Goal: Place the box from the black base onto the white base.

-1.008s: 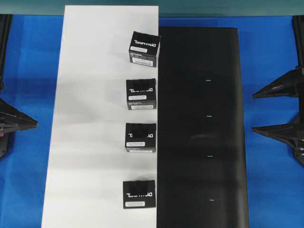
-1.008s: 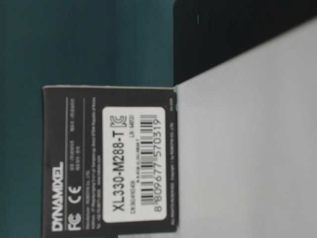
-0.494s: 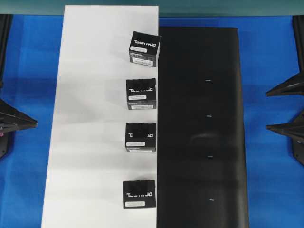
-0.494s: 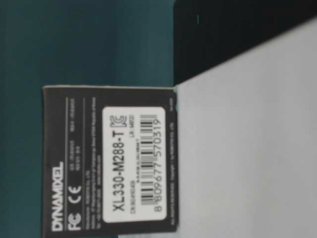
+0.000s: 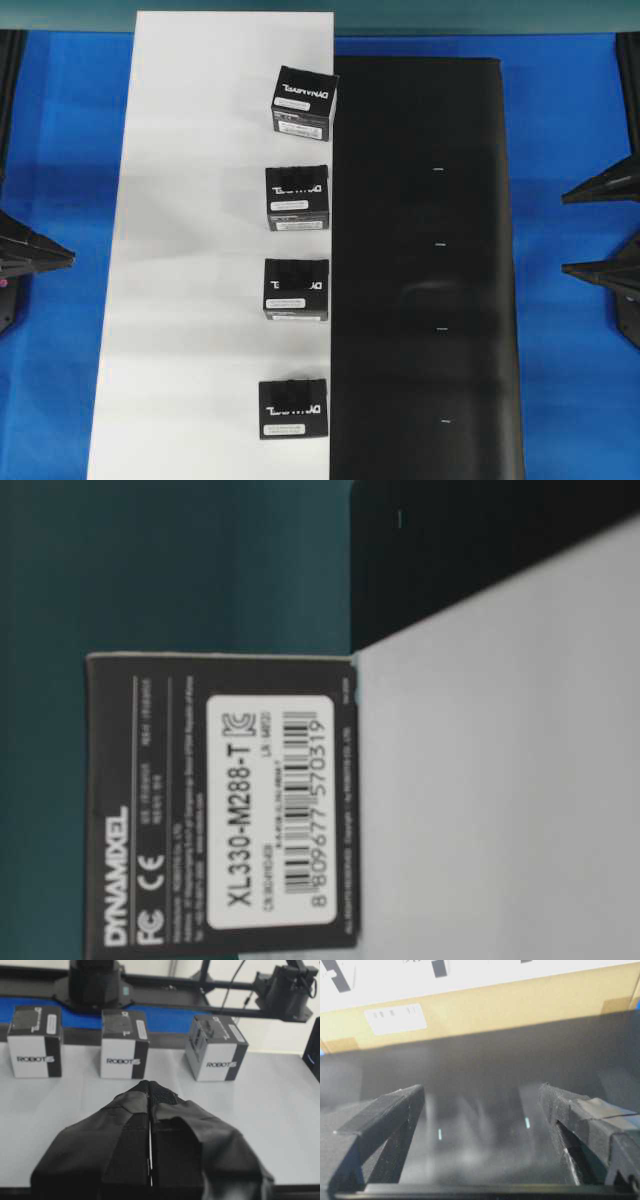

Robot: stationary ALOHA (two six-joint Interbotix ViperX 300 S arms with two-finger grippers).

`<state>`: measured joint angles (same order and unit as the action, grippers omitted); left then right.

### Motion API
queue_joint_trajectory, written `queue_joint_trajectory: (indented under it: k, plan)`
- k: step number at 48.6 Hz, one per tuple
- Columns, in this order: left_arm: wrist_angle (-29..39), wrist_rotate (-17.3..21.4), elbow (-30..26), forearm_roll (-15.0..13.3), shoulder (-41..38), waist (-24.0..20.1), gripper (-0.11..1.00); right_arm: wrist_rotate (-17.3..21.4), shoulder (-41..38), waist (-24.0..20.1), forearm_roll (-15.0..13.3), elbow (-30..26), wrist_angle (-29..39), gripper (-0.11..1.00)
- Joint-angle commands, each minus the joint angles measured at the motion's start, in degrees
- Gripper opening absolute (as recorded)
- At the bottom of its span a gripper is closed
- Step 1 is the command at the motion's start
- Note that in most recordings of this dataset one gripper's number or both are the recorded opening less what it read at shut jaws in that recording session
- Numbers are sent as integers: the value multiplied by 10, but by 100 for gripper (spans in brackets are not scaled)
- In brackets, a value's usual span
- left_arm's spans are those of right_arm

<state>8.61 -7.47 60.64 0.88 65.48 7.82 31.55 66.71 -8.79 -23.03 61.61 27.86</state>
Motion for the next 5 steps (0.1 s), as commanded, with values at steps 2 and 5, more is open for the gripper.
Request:
queue_joint_trajectory:
  k: [2,5]
  plan:
    - [-6,-1,-7,2,-1,1,-5,0,-4,0,-2,-3,-12,99]
    - [-6,-1,-6,2,1,1,-5,1,-4,0,-3,-2,-15,99]
